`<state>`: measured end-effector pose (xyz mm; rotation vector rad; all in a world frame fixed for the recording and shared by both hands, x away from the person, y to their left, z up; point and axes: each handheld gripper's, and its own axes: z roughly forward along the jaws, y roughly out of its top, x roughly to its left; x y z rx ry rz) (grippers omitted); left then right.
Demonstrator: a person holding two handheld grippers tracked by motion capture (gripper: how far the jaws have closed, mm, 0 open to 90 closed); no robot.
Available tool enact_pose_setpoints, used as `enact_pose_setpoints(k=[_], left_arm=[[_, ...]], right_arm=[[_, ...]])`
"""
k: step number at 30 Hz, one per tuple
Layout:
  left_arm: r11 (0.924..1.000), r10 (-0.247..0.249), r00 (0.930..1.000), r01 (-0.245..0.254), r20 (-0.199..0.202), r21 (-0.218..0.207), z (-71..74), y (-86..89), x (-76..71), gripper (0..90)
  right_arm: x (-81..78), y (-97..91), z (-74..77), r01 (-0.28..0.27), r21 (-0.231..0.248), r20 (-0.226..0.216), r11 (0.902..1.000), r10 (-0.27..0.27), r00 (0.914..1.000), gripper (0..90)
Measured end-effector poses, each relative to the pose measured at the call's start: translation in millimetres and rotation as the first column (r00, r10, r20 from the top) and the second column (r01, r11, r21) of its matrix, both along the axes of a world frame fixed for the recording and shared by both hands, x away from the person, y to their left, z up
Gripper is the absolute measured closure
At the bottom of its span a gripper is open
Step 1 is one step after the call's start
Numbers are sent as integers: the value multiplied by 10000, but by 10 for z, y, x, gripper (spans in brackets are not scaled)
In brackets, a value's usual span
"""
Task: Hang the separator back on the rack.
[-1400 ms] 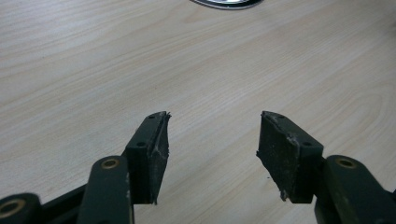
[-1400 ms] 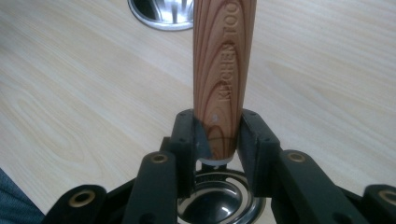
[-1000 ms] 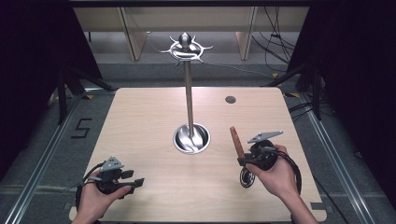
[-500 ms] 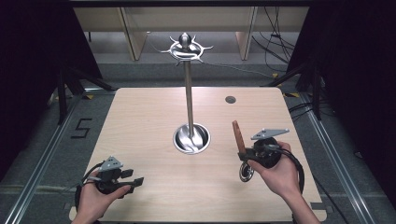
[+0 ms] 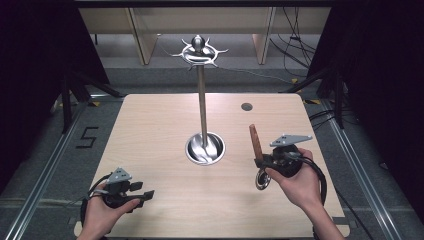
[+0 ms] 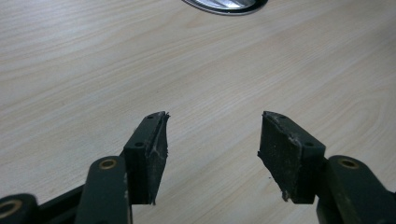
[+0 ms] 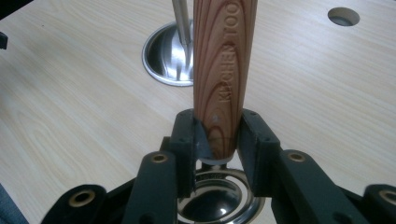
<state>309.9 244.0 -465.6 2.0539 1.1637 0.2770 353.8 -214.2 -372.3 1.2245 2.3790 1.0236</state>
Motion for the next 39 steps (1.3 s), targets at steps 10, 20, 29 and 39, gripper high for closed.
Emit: enact_pose_setpoints(k=[10,20,29,39], left_arm=[[9995,106,9999,-102,114,-301,-17,-7,3,411],[9993,137,9998,-132,126,-338,-13,-6,0,411],[9998,118,9999,-118,35,-182,-3,5,3,411],[9996,183,9997,-181,139,-197,-1,4,-4,411]], right_arm=[[43,50,119,-85,113,546,9999,79,9985,697],[60,64,201,-76,277,861,9996,52,9963,697],[57,48,265,125,474,948,9988,-170,9953,697],[79,62,329,18,488,1260,9988,-79,9920,697]])
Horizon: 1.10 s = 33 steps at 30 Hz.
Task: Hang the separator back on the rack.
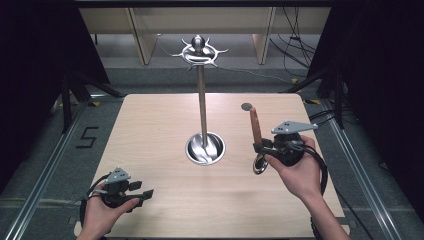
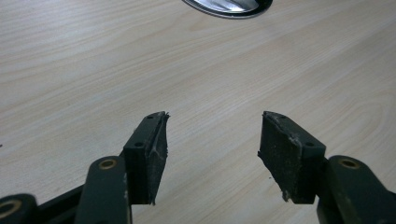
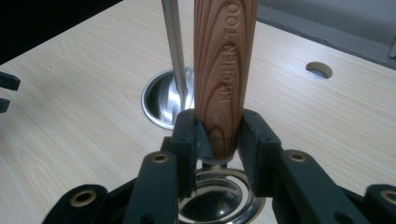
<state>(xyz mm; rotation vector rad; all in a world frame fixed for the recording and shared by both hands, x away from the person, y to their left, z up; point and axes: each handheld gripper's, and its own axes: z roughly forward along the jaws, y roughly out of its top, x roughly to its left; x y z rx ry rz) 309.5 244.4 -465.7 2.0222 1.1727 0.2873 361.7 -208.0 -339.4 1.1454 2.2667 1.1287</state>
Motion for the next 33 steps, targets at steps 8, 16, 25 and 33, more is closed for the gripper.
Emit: enact_pose_setpoints(k=[8,16,25,33], left_arm=[[9999,14,9999,-13,115,-116,-2,6,2,411],[9996,154,9999,-152,63,-255,7,25,7,411],[9991,311,9995,-307,106,-294,18,62,14,410],[9990,309,9995,-307,64,-310,14,59,13,410]], right_arm=[[10,-13,66,28,98,200,9999,-30,9998,697],[46,-2,124,47,269,176,9996,-51,9998,697],[77,32,202,-58,290,581,9996,42,9983,697],[96,38,235,-60,327,714,9994,36,9974,697]])
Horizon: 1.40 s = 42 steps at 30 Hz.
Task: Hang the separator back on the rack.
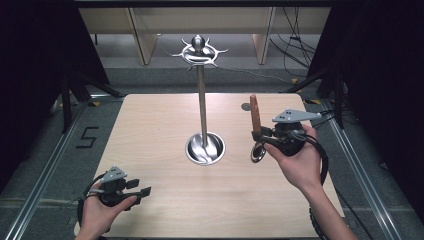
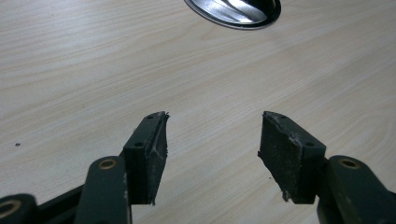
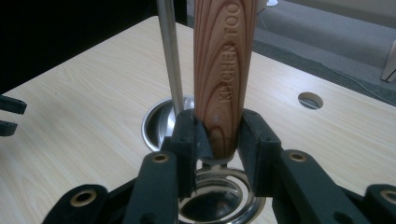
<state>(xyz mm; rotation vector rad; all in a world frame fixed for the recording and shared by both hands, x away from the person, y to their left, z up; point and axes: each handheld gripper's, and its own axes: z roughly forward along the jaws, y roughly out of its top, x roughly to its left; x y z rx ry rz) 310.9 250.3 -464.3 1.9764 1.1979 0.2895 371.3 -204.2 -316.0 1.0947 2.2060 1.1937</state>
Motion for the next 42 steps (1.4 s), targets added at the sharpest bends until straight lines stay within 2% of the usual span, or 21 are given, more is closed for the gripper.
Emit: enact_pose_setpoints(k=[2,3,4,6,8,9,12,13,15,19,20,22,23,25,27,28,29,30,31,35,42], left_arm=[[10000,-6,10000,6,37,0,-2,-1,0,409],[10000,5,10000,-5,12,9,3,0,0,409],[10000,2,10000,-2,41,-3,3,1,0,409],[9997,120,9999,-117,124,-219,-8,-10,-2,409],[9998,123,9998,-121,125,-165,-5,-3,-4,409],[9996,122,9998,-119,124,-241,-4,-6,-6,409],[9996,123,9998,-119,153,-250,-3,-6,-5,409],[9997,113,9999,-110,124,-232,-2,-5,-5,409],[9998,105,9999,-103,127,-174,-3,-4,-4,409],[9999,46,9999,-45,107,-111,3,5,-1,409],[9996,116,9998,-112,157,-248,-3,-5,-2,409],[9996,144,9998,-140,136,-249,-3,-6,-4,409],[9999,62,9999,-60,126,-106,2,6,-1,409],[9996,117,9998,-113,164,-248,-3,-5,-2,409],[9996,116,9998,-112,169,-243,-2,-4,-3,409],[9998,105,9998,-102,178,-197,0,-1,-4,409],[9997,104,9998,-100,173,-222,0,-4,-5,409],[10000,-19,9999,20,138,-59,6,8,-4,409],[10000,4,9999,-3,159,-78,5,5,-5,409],[10000,41,9998,-40,178,-82,7,7,-8,409],[9996,131,9997,-126,208,-261,5,-3,-9,409]], right_arm=[[9,2,8,-52,-20,80,10000,53,10000,697],[12,23,1,111,187,297,9998,-116,9995,697],[5,15,30,42,76,24,10000,-42,10000,697],[15,17,34,-4,42,180,10000,3,9998,697],[36,29,32,16,143,471,9999,-23,9989,697],[31,28,48,-12,115,239,9999,10,9997,697],[38,38,68,10,139,267,9999,-14,9996,697],[47,51,64,54,245,444,9997,-64,9990,697],[46,50,86,-87,183,287,9998,81,9996,697],[76,58,103,-242,187,381,9995,235,9990,697],[87,58,105,-275,144,422,9995,268,9987,697],[115,61,94,-260,115,794,9996,251,9965,697],[105,79,92,-163,299,614,9994,144,9980,697],[115,83,100,-206,262,696,9994,187,9974,697],[109,85,125,-276,218,473,9994,265,9985,696],[124,80,134,-400,118,612,9991,392,9974,697],[122,100,131,-231,313,701,9992,209,9973,697],[115,105,148,-205,313,579,9993,187,9981,697],[136,92,159,-446,78,788,9990,438,9959,697],[133,131,176,-303,377,627,9988,279,9976,697],[163,185,193,-374,386,1043,9986,332,9940,697]])
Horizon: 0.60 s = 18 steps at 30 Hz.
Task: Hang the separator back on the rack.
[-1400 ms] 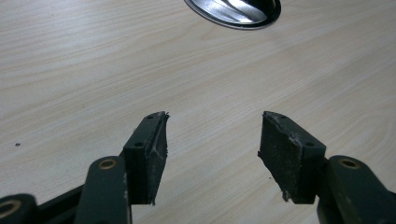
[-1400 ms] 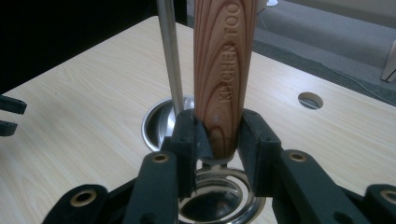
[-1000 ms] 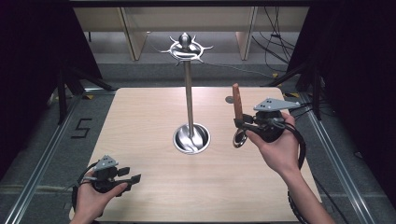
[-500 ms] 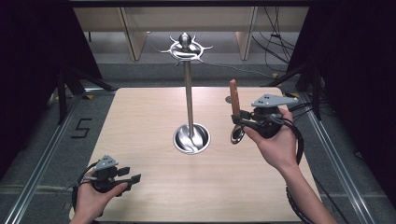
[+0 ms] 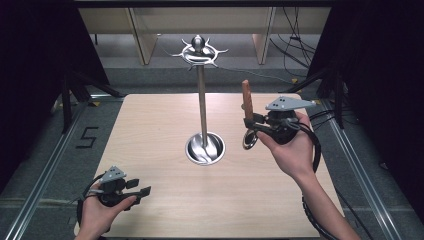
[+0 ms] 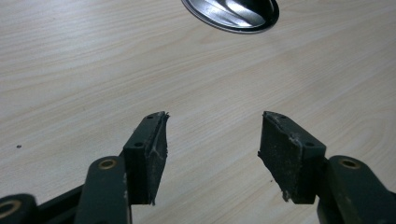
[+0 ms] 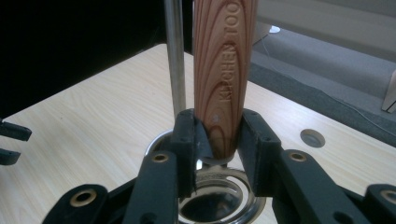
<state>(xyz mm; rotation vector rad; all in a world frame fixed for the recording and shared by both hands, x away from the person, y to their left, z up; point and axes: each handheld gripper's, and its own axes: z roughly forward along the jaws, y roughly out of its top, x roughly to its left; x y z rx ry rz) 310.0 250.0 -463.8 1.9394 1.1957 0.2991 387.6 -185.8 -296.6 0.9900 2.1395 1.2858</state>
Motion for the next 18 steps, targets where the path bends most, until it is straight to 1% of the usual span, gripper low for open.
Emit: enact_pose_setpoints(k=[1,2,3,4,5,6,7,8,9,10,11,12,13,14,15,16,17,18], left_arm=[[9997,-123,9999,125,-98,210,10,15,0,409],[9998,-87,10000,88,-44,189,7,12,-1,409],[10000,2,10000,-2,-24,33,2,1,-2,409],[10000,-41,10000,41,-74,82,6,6,-2,409],[10000,-16,10000,16,-36,47,3,4,-3,409],[10000,-33,10000,33,-63,74,6,6,-3,409],[10000,-15,10000,15,-42,42,5,3,-3,409],[9995,-179,9998,180,-17,248,9,21,1,409],[9997,-161,9999,160,33,157,6,16,3,410],[9999,-119,9999,118,63,111,4,12,4,409],[9999,-105,9999,104,59,100,3,10,6,410],[9988,-307,9995,309,-52,385,15,31,8,410],[9990,-258,9997,259,-25,364,12,25,8,410],[9988,-306,9995,307,-27,388,12,26,10,410],[9996,-196,9998,196,3,212,6,9,8,410],[9997,-168,9999,168,-3,175,5,3,6,410],[9994,-302,9995,301,56,185,8,3,1,409],[9991,-312,9995,310,53,272,15,3,-6,410]], right_arm=[[-7,4,11,-11,-16,-148,10000,11,9999,697],[3,6,19,-96,-59,-83,9999,95,9999,697],[-5,13,27,-43,-54,-130,10000,42,9999,697],[-6,20,32,-45,-17,-136,10000,45,9999,697],[3,16,40,-74,-109,21,9999,74,10000,697],[-4,32,40,-43,49,-118,10000,44,9999,697],[-3,42,38,63,125,-64,9999,-62,10000,697],[15,39,40,-59,33,94,10000,59,9999,697],[18,41,47,-125,-10,41,9999,125,9999,696],[5,59,48,32,124,-60,9999,-32,10000,697],[10,64,48,58,158,-39,9999,-58,10000,697],[29,57,51,-95,-22,142,10000,96,9999,697],[26,59,62,-79,-22,-32,10000,79,10000,697],[27,69,66,-68,8,-41,10000,68,10000,696],[41,66,72,-154,-64,24,9999,154,9999,697],[38,89,63,34,135,76,9999,-35,10000,697],[54,88,62,-72,82,154,9999,71,9999,697],[61,93,62,-116,44,128,9999,116,9999,697]])
